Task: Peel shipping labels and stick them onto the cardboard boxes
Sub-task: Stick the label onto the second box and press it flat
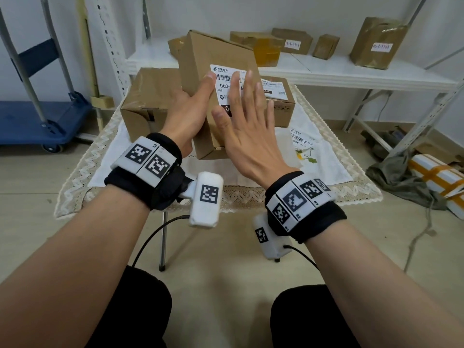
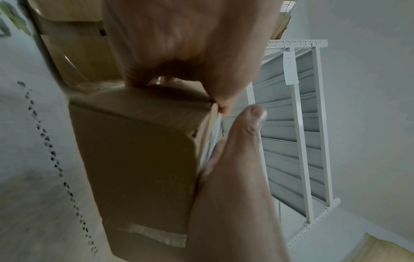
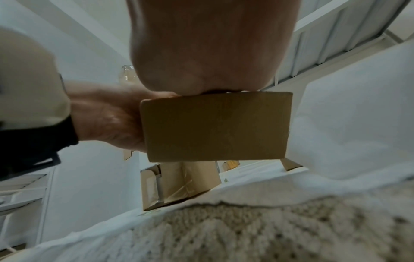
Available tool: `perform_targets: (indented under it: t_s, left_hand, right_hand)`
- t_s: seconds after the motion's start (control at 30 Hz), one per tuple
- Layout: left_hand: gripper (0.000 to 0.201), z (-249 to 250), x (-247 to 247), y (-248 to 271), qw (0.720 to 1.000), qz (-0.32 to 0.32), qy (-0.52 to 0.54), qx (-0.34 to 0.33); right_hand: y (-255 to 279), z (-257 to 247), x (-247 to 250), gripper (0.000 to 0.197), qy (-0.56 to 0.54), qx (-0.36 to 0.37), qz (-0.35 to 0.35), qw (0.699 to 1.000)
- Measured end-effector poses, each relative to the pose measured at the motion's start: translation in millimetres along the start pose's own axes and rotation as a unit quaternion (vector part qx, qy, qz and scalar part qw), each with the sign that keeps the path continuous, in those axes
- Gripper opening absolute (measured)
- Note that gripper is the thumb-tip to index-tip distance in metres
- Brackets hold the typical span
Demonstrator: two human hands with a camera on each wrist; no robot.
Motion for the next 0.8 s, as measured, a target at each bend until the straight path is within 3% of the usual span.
perform_targets:
  t_s: [0.17, 0.37, 0.53, 0.67, 0.8]
  left_hand:
    - [0.099, -2, -3, 0, 1.0, -0.013, 0.022, 0.015]
    - [0.102, 0, -11, -1, 1.0, -0.015, 0.016, 0.001]
    - [0.09, -1, -8, 0, 1.0, 0.01, 0.001, -0.004]
    - [0.098, 1, -5, 2, 1.0, 0.001, -0.005, 0.024]
    - [0.068, 11, -3, 12, 0.999, -0.021, 0.013, 0.026]
  right_hand:
    - [4, -11, 5, 0.071, 0.003, 0.02, -0.005, 1.0]
    - [0, 16, 13, 0.072, 0.001, -0.033, -0.008, 0.999]
    - [8, 0, -8, 0.07, -0.01, -0.004, -0.045, 0.999]
    - [10, -16, -6, 0.071, -0.038, 0.036, -0.029, 0.998]
    - [4, 6, 19, 0.079, -0.058, -0.028, 0.037, 0.997]
Point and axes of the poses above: each hand's wrist, its own y-axis away from the middle knuckle, its own x-axis out of the back of the hand, z = x × y, the point moved 8 cm from there along -y, towards the middle knuckle, and after that the axes turned 9 degrees about -z, right-handed, at the moved point
